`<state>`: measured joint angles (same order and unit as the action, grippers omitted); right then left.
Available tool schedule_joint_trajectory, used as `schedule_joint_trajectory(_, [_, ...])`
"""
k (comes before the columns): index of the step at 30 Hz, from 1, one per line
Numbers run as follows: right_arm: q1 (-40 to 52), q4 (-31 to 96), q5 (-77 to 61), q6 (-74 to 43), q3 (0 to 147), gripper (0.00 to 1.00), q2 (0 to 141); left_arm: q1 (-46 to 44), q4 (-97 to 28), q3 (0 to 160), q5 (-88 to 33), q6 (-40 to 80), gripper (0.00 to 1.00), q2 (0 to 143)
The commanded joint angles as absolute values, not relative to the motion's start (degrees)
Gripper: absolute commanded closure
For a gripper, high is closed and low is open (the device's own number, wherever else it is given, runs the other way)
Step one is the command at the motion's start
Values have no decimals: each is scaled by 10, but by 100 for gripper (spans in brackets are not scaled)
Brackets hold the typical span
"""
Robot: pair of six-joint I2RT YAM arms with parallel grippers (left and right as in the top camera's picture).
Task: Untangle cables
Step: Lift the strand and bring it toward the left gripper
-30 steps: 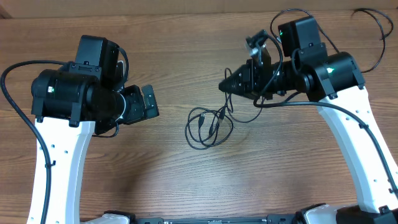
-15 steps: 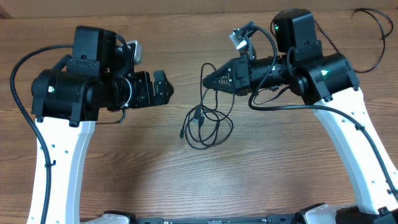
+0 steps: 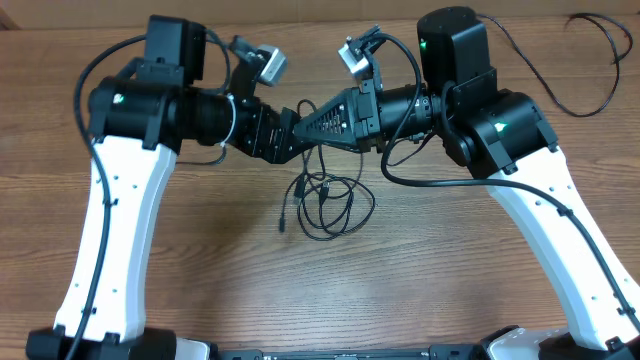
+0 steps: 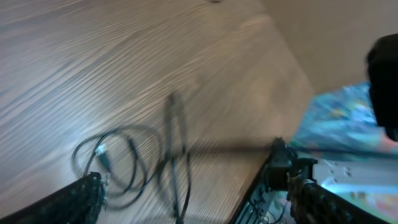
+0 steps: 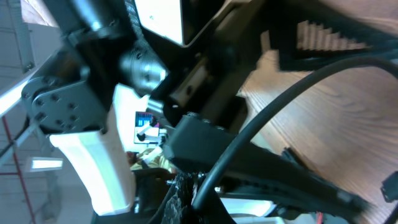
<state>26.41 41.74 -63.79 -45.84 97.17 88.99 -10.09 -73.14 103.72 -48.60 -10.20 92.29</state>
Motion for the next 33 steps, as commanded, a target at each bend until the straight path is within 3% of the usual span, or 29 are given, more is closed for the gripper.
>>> schedule_joint_trajectory(1, [271, 409, -647, -497, 987, 96, 881, -102, -715, 1035, -565, -178, 10, 938])
schedule_joint_trajectory(5, [270, 406, -657, -503, 987, 96, 881, -102, -692, 1035, -564, -178, 21, 959])
schedule_joint_trajectory(8, [270, 405, -656, -504, 987, 96, 881, -102, -685, 1035, -564, -176, 41, 967])
schedule_joint_trajectory(13, [269, 406, -618, -495, 987, 96, 881, -101, -686, 1035, -548, -170, 60, 969])
schedule_joint_trajectory(15, [269, 407, -595, -494, 987, 96, 881, -101, -684, 1035, -518, -149, 76, 969])
schedule_joint_trajectory(17, [269, 407, -566, -482, 987, 96, 881, -101, -684, 1035, -475, -120, 82, 969])
schedule_joint_trajectory(19, [269, 414, -533, -469, 987, 96, 881, -101, -684, 1035, -428, -90, 96, 969])
schedule_joint_trajectory(27, [269, 514, -288, -429, 987, 96, 881, -101, -688, 1035, -249, 54, 96, 969])
schedule_joint_trajectory(29, [269, 545, -209, -416, 987, 84, 881, -100, -689, 1036, -232, 69, 96, 968])
schedule_joint_trajectory(30, [269, 558, -176, -412, 987, 65, 881, -100, -689, 1037, -231, 74, 96, 967])
schedule_joint_trajectory(33, [269, 590, -110, -402, 987, 49, 882, -100, -688, 1038, -230, 91, 96, 960])
